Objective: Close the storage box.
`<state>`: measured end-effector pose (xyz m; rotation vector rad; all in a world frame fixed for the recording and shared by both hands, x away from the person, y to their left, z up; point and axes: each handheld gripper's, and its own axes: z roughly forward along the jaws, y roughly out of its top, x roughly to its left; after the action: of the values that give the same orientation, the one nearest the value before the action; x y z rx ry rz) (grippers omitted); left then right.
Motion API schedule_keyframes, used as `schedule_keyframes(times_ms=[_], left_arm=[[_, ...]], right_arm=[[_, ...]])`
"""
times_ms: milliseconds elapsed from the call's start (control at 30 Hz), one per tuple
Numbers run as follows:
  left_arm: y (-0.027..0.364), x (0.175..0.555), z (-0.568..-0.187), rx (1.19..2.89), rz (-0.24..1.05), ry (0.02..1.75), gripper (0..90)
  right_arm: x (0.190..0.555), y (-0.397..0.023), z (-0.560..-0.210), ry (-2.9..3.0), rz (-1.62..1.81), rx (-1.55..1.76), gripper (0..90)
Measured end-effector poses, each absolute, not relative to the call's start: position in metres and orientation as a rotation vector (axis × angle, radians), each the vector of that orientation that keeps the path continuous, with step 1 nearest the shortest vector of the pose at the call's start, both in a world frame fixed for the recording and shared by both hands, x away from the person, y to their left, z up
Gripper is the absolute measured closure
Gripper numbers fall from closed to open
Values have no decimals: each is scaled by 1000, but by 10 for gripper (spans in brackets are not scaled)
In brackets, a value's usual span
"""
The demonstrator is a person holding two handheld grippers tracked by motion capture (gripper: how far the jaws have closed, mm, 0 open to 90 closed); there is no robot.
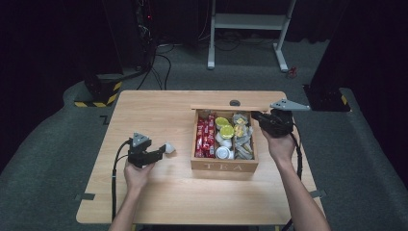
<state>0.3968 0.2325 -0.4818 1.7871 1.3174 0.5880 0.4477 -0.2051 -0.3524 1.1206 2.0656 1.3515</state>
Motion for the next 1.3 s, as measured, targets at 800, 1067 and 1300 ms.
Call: schedule_keyframes(times_ms=[800,1067,1300], left_arm=[[271,363,-501,1800,643,1409,335],[276,361,-514,1834,660,1459,343],[278,361,-523,1859,682,1481,344]], right_arm=[[444,-206,-356,2079,1352,1103,900],[442,-207,-358,2081,1354,1100,900],[441,-207,-359,2085,1343,1100,900]])
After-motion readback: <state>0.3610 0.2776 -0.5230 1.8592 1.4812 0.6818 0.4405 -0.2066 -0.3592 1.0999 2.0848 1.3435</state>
